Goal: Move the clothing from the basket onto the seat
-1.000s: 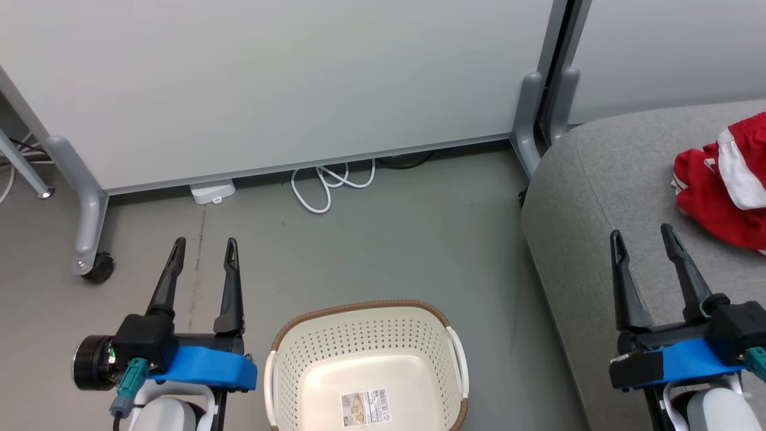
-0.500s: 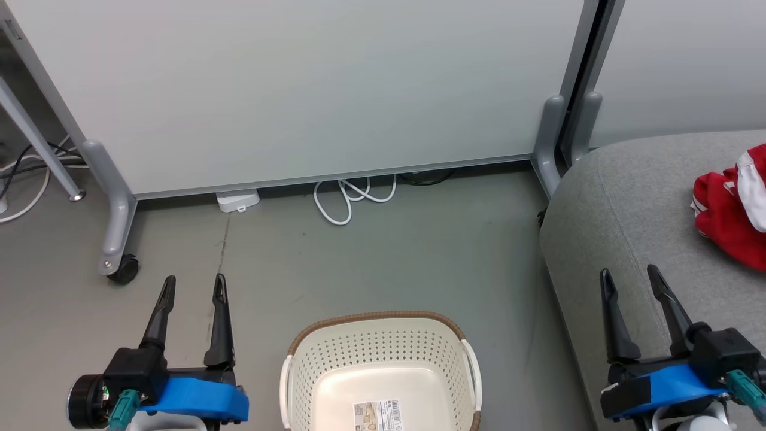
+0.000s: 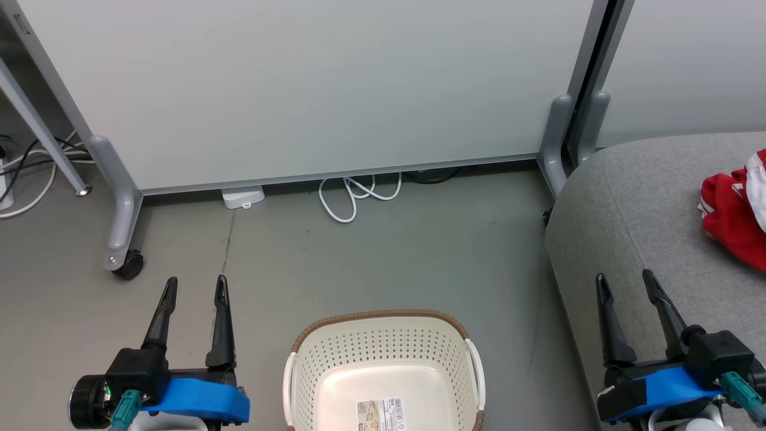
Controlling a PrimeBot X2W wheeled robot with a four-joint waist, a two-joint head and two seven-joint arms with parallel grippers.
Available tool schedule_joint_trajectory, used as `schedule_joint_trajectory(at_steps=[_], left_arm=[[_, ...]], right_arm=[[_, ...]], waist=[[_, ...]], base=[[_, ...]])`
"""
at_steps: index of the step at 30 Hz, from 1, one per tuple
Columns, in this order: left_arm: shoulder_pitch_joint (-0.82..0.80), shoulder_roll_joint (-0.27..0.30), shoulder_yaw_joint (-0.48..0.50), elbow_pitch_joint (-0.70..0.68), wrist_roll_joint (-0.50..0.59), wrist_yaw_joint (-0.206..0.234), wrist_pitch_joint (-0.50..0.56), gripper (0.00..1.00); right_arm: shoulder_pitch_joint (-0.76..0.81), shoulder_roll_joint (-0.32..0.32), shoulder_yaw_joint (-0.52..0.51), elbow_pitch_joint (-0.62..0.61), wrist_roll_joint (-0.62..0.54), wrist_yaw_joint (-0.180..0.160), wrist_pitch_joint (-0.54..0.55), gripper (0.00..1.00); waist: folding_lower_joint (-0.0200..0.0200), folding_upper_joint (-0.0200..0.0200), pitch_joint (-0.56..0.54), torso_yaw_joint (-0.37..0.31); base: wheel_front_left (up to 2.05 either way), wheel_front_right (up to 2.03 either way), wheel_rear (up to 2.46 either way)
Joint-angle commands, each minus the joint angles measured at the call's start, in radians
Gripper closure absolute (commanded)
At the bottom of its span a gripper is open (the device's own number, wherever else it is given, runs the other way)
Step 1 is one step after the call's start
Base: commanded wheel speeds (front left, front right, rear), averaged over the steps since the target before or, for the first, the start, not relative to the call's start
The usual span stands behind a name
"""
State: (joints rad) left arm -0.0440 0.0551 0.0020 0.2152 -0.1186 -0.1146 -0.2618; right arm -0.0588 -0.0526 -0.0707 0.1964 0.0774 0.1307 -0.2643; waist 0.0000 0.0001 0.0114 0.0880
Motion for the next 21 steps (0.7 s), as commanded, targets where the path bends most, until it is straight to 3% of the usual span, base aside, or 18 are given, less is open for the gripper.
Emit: schedule_joint_trajectory(at_steps=[1,3,4,9,21], left_arm=[[-0.006,-0.003,0.003,0.002,0.007,-0.003,-0.005,0.0],[-0.006,-0.003,0.003,0.0,0.012,-0.005,-0.005,0.0],[0.001,-0.002,-0.001,0.003,0.008,-0.001,0.0,1.0],[0.026,-0.006,0.0,0.044,-0.009,-0.001,0.011,1.0],[0.009,-0.006,0.02,0.042,-0.249,-0.004,0.071,1.0]], right_arm=[[-0.003,0.003,0.001,0.002,-0.001,0.0,0.0,0.0],[-0.003,0.003,0.002,0.001,-0.002,0.0,0.0,0.0],[0.0,0.001,0.001,0.004,0.0,0.0,0.0,1.0],[0.01,0.003,-0.003,0.049,0.018,0.0,0.007,1.0],[-0.002,0.003,-0.011,0.048,0.264,0.0,0.068,1.0]], waist=[[0.0,-0.0001,0.0,0.0],[0.0,-0.0001,0.001,-0.001],[0.0,-0.0001,0.001,0.0],[0.0,-0.0001,0.001,-0.001],[0.0,-0.0001,0.0,-0.009]], base=[[0.0,0.0,0.0],[0.0,0.0,0.0],[0.0,0.0,0.0],[0.0,0.0,0.0],[0.0,0.0,0.0]])
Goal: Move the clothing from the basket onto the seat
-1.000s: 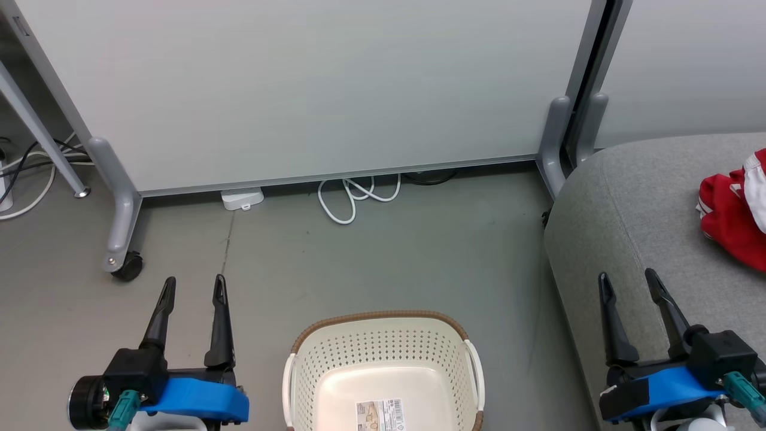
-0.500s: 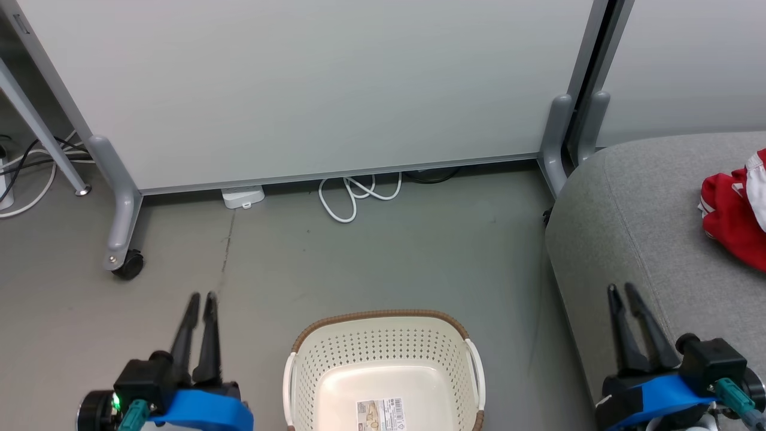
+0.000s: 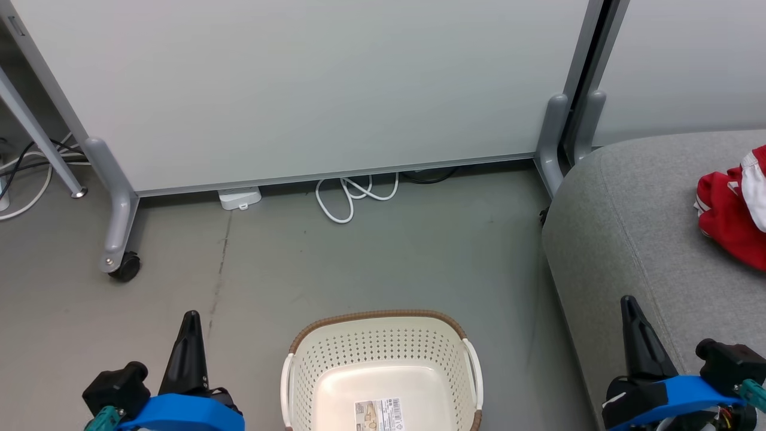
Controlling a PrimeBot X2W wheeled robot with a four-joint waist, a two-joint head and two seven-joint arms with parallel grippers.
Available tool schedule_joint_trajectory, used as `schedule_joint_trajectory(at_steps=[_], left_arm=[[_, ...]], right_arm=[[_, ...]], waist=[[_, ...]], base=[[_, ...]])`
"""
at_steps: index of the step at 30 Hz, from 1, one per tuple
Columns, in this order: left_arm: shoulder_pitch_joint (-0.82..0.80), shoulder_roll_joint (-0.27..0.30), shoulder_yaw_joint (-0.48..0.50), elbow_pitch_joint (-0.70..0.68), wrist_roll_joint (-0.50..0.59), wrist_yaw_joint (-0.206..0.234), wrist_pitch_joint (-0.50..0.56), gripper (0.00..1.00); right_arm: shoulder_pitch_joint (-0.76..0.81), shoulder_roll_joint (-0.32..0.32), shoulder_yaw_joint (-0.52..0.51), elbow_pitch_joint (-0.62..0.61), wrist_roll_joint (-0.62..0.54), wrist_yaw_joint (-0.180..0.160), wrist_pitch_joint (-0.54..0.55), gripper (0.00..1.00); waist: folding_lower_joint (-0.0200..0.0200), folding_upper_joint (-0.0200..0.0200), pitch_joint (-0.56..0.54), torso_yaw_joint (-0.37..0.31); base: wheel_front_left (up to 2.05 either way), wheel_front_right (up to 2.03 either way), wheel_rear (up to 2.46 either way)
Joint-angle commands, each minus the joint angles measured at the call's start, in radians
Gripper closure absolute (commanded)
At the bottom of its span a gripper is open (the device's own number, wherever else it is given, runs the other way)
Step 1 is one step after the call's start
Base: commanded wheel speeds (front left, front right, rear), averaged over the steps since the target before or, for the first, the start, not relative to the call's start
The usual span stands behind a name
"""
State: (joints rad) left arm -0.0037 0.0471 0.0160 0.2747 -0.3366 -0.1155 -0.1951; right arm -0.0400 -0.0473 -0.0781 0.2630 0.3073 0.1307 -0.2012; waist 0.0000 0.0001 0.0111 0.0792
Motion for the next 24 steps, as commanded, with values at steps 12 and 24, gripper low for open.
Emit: schedule_joint_trajectory(at_steps=[12,24], left_arm=[[-0.044,0.003,0.02,-0.022,-0.241,-0.005,0.054,1.0],[-0.057,0.003,0.034,-0.025,-0.422,-0.008,0.099,1.0]], right_arm=[[-0.029,-0.003,-0.007,-0.022,0.248,0.0,0.055,1.0],[-0.038,-0.003,-0.012,-0.022,0.433,0.0,0.101,1.0]], waist=[[0.0,-0.0001,-0.001,-0.009],[0.0,-0.0001,-0.002,-0.017]], base=[[0.0,0.0,0.0],[0.0,0.0,0.0]])
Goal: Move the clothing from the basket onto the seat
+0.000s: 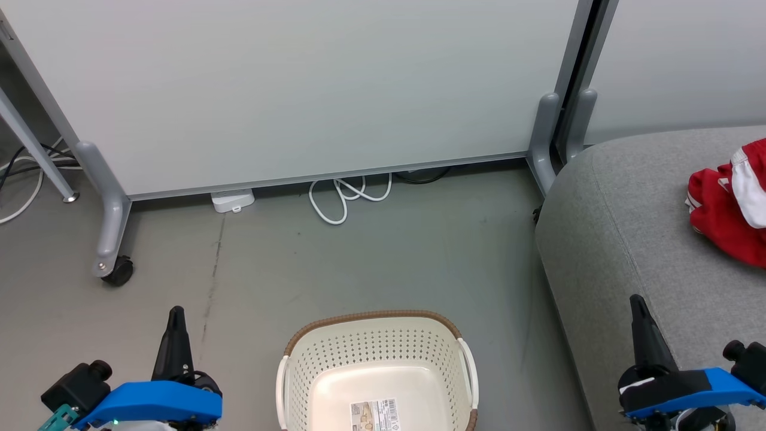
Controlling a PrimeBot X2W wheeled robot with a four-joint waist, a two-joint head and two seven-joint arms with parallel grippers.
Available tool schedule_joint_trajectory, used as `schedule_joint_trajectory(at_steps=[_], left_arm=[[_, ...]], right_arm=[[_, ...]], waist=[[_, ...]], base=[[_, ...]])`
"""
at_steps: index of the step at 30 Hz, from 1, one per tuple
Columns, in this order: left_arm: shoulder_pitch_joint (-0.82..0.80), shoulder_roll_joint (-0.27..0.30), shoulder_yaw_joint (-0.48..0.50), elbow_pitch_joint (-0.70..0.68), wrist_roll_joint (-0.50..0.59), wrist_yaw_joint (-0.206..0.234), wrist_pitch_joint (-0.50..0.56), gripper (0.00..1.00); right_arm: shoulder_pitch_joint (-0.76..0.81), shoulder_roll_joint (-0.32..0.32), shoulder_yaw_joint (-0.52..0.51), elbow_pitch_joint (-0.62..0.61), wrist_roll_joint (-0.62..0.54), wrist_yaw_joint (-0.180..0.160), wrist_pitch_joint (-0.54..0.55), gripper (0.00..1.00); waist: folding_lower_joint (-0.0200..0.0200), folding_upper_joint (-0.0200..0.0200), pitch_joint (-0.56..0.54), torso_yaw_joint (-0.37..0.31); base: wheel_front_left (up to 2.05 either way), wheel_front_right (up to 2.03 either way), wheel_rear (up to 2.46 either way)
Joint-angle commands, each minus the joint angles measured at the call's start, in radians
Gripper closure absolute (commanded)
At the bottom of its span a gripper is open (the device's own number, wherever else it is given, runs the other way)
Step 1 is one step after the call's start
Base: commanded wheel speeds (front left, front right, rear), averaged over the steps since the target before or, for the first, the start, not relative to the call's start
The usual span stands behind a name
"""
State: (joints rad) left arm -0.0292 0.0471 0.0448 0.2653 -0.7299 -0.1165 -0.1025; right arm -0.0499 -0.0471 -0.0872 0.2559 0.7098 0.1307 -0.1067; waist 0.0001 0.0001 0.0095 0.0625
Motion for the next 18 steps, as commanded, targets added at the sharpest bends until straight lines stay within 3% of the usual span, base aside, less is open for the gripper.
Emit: schedule_joint_trajectory(at_steps=[1,18], left_arm=[[-0.033,0.003,0.006,-0.016,-0.043,-0.007,0.01,1.0],[-0.048,0.004,0.024,-0.018,-0.262,-0.01,0.065,1.0]], right_arm=[[-0.029,-0.004,-0.003,-0.015,0.045,0.0,0.01,1.0],[-0.039,-0.004,-0.01,-0.015,0.27,0.0,0.066,1.0]], waist=[[-0.0001,-0.0001,0.0,-0.001],[-0.0001,-0.0001,-0.001,-0.013]], base=[[0.0,0.0,0.0],[0.0,0.0,0.0]])
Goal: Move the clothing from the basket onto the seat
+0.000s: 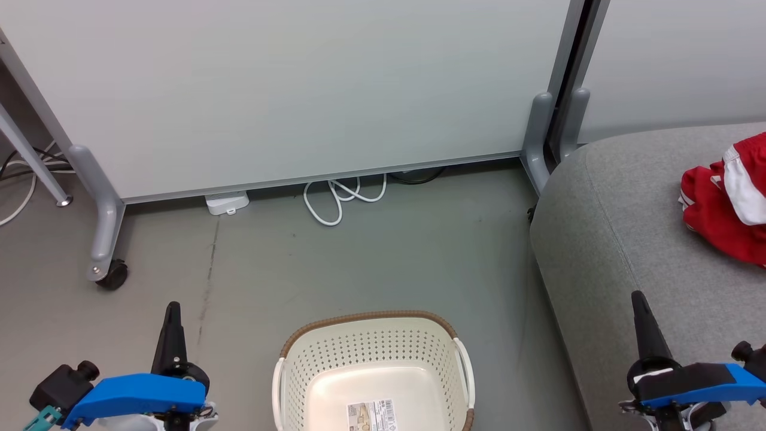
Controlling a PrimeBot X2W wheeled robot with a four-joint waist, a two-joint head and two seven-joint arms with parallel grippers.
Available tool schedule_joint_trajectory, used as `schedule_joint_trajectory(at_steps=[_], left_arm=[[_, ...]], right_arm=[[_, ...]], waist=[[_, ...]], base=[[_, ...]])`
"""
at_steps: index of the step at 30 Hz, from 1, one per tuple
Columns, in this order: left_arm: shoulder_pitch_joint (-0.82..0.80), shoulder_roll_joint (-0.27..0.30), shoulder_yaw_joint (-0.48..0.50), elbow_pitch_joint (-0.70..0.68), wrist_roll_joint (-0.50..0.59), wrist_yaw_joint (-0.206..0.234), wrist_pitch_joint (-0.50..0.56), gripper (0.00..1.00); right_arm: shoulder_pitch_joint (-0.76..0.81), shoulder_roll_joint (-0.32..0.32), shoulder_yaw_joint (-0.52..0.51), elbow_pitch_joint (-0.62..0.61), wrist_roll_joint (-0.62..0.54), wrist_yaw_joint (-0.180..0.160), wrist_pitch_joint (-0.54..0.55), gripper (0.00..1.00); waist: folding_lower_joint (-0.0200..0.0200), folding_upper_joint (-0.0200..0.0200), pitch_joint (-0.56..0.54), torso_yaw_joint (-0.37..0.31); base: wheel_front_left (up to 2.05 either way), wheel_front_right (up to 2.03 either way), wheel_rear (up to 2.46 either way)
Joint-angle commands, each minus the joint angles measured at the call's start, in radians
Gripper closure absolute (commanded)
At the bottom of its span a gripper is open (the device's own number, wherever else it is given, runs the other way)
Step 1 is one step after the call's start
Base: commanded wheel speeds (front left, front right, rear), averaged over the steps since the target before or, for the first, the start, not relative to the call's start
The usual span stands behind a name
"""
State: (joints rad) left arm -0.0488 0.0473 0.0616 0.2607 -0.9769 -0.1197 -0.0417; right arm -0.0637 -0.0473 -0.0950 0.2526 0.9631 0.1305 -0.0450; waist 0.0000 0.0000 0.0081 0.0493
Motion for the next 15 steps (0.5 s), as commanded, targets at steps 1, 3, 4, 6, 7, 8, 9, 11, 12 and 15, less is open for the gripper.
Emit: schedule_joint_trajectory(at_steps=[1,3,4,6,7,8,9,11,12,15], left_arm=[[-0.029,0.003,0.008,-0.013,-0.028,-0.006,0.007,1.0],[-0.031,0.004,0.01,-0.014,-0.05,-0.007,0.013,1.0],[-0.032,0.004,0.011,-0.014,-0.062,-0.007,0.016,1.0],[-0.032,0.004,0.012,-0.014,-0.085,-0.007,0.022,1.0],[-0.033,0.004,0.014,-0.014,-0.107,-0.008,0.026,1.0],[-0.034,0.004,0.015,-0.014,-0.118,-0.008,0.03,1.0],[-0.035,0.004,0.016,-0.014,-0.128,-0.008,0.032,1.0],[-0.037,0.004,0.017,-0.014,-0.15,-0.008,0.038,1.0],[-0.037,0.004,0.018,-0.015,-0.161,-0.008,0.04,1.0],[-0.04,0.004,0.021,-0.015,-0.202,-0.009,0.05,1.0]], right_arm=[[-0.026,-0.004,-0.002,-0.012,0.028,0.0,0.008,1.0],[-0.027,-0.004,-0.003,-0.012,0.053,0.0,0.013,1.0],[-0.027,-0.004,-0.003,-0.012,0.064,0.0,0.016,1.0],[-0.028,-0.004,-0.004,-0.012,0.087,0.0,0.022,1.0],[-0.029,-0.004,-0.005,-0.012,0.11,0.0,0.027,1.0],[-0.03,-0.004,-0.005,-0.012,0.122,0.0,0.03,1.0],[-0.031,-0.004,-0.005,-0.012,0.132,0.0,0.033,1.0],[-0.031,-0.004,-0.006,-0.012,0.154,0.0,0.038,1.0],[-0.031,-0.004,-0.006,-0.012,0.165,0.0,0.041,1.0],[-0.033,-0.004,-0.008,-0.012,0.207,0.0,0.052,1.0]], waist=[[0.0,0.0,0.0,-0.001],[0.0,0.0,0.0,-0.002],[0.0,0.0,0.0,-0.003],[0.0,0.0,0.0,-0.004],[0.0,0.0,-0.001,-0.006],[0.0,0.0,-0.001,-0.006],[0.0,0.0,-0.001,-0.007],[0.0,0.0,-0.001,-0.008],[0.0,0.0,-0.001,-0.009],[0.0,0.0,-0.001,-0.012]], base=[[0.0,0.0,0.0],[0.0,0.0,0.0],[0.0,0.0,0.0],[0.0,0.0,0.0],[0.0,0.0,0.0],[0.0,0.0,0.0],[0.0,0.0,0.0],[0.0,0.0,0.0],[0.0,0.0,0.0],[0.0,0.0,0.0]])
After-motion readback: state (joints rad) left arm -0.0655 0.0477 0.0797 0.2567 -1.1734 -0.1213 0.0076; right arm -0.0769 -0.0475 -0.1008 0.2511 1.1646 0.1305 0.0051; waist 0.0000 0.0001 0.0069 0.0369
